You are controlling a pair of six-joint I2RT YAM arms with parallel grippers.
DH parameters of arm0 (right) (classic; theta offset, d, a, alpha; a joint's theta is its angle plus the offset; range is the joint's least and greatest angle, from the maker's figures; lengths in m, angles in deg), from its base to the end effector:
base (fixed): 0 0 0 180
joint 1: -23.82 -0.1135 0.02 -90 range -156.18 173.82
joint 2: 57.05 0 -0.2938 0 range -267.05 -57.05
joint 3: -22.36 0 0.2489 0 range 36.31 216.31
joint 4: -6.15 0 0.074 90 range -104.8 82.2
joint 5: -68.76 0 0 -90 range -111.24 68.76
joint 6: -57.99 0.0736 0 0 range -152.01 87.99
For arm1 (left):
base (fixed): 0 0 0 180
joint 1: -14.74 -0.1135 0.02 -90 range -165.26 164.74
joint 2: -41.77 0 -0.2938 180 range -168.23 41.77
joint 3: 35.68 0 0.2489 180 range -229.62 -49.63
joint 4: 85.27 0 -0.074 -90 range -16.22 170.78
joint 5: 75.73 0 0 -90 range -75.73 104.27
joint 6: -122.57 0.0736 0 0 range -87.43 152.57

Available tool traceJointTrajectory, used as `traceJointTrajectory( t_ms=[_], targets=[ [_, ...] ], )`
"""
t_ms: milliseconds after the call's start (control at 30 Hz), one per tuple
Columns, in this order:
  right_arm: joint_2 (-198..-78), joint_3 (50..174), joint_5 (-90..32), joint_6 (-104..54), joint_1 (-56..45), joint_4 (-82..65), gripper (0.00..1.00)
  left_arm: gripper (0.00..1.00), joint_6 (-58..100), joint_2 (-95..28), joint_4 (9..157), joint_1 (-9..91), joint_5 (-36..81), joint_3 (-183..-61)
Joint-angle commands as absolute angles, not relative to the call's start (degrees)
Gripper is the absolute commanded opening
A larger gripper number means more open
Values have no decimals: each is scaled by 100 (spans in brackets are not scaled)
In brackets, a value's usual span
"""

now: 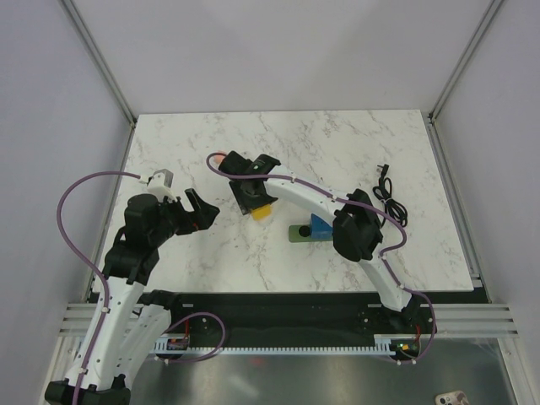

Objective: Insert the plug

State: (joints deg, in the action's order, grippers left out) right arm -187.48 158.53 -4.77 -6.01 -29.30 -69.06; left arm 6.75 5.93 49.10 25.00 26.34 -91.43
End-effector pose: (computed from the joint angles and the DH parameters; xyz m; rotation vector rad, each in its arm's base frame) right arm 0.3221 0.3945 0.2266 -0.5612 2.6269 0.0101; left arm 0.1423 -0.0414 0.3069 -0.1432 2.0581 -0.6074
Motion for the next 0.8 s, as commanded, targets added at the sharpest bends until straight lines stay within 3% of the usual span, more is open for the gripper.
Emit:
traceJointTrajectory(
  t_ms=[0,767],
  targets=[
    [-18564,15725,-296,-564,-2926,-7196,0,99,910,652,4967,2520,2552,-9111],
    [-18344,15734,-322,-652,-2917,-7188,0,99,910,617,4984,2520,2613,-9120]
  ],
)
